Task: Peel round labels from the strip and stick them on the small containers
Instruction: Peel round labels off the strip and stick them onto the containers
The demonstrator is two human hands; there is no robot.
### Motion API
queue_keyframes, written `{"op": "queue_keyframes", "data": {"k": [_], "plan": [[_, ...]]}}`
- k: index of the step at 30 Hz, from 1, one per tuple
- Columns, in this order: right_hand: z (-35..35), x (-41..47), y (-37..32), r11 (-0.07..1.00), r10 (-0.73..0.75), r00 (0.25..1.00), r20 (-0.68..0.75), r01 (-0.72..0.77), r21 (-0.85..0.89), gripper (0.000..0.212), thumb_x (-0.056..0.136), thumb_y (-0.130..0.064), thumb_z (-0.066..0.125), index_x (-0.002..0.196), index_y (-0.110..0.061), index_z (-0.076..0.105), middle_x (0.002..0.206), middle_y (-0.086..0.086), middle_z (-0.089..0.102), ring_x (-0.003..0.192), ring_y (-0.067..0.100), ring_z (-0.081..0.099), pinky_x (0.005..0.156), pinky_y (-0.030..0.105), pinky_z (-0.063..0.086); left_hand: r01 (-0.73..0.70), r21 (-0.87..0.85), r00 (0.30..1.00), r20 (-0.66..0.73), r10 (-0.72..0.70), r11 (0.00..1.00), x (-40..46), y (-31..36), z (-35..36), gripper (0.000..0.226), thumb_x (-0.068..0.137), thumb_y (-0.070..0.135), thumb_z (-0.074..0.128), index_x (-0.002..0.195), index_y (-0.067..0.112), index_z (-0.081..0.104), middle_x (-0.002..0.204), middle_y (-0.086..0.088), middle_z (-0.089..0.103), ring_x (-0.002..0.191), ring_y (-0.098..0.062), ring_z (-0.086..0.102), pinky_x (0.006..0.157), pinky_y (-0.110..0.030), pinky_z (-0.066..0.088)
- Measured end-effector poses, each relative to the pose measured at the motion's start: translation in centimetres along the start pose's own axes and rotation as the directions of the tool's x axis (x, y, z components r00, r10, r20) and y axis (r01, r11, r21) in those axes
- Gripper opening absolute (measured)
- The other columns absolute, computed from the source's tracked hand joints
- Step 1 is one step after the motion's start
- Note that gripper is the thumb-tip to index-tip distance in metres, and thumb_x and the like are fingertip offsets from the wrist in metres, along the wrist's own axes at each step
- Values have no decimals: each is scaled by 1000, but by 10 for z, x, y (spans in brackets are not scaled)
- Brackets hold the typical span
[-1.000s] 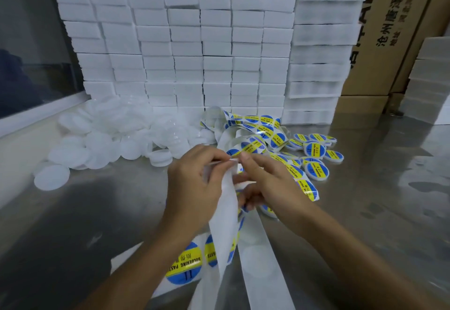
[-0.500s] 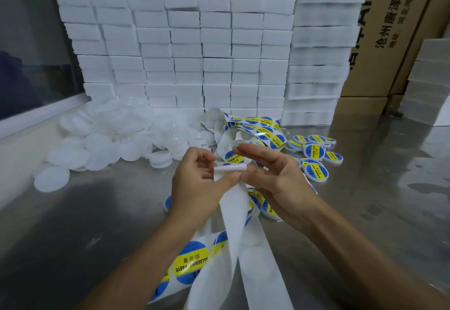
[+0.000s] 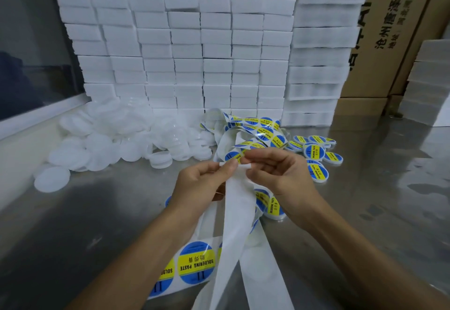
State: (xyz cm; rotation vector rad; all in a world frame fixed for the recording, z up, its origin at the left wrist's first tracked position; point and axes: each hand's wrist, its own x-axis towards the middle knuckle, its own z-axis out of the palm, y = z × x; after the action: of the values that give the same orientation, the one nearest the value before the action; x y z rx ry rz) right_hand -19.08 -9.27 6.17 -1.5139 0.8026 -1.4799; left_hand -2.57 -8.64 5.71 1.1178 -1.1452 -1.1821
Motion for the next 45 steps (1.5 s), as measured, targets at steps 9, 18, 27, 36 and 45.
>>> {"op": "queue_keyframes", "data": {"k": [9,18,27,36,45], "plan": [[4,-2,0,998,-38,999,37,40,-55,35,79,19,66,89,-15,72,86,-1,76,79,9,69,75,25,57,-5,-118,998,55,11,993,-2,-1,-3,39,68,27,77,91,-3,71,90,-19,74,86,-31,72,76,-34,59],[2,-2,5,557,-523,816,244,544,-628,5,83,-6,75,88,-5,76,91,4,69,65,16,64,62,33,53,-236,71,970,75,230,969,0,-5,-1,13,87,12,67,77,7,74,82,-20,72,75,-19,63,73,-37,52],[0,-2,1,207,-585,707,398,605,-769,10,89,-12,67,86,-6,74,83,5,71,57,27,61,53,39,50,-294,141,950,152,273,945,0,-7,0,25,91,21,63,84,-3,67,83,-32,63,71,-17,56,68,-34,46],[-4,6,1,965,167,949,-266,-213,-154,18,85,-13,67,67,-14,69,58,-7,60,48,7,54,52,22,44,-197,215,980,70,186,957,3,-11,-5,15,88,18,69,73,17,75,70,-1,73,64,-9,64,62,-27,51],[-17,12,-10,854,460,835,-302,-324,406,5,88,-14,68,86,-10,69,73,1,69,56,8,61,55,20,51,-203,466,877,-305,372,861,29,-15,-40,56,83,53,65,57,4,54,44,-7,51,39,-12,44,45,-24,40]]}}
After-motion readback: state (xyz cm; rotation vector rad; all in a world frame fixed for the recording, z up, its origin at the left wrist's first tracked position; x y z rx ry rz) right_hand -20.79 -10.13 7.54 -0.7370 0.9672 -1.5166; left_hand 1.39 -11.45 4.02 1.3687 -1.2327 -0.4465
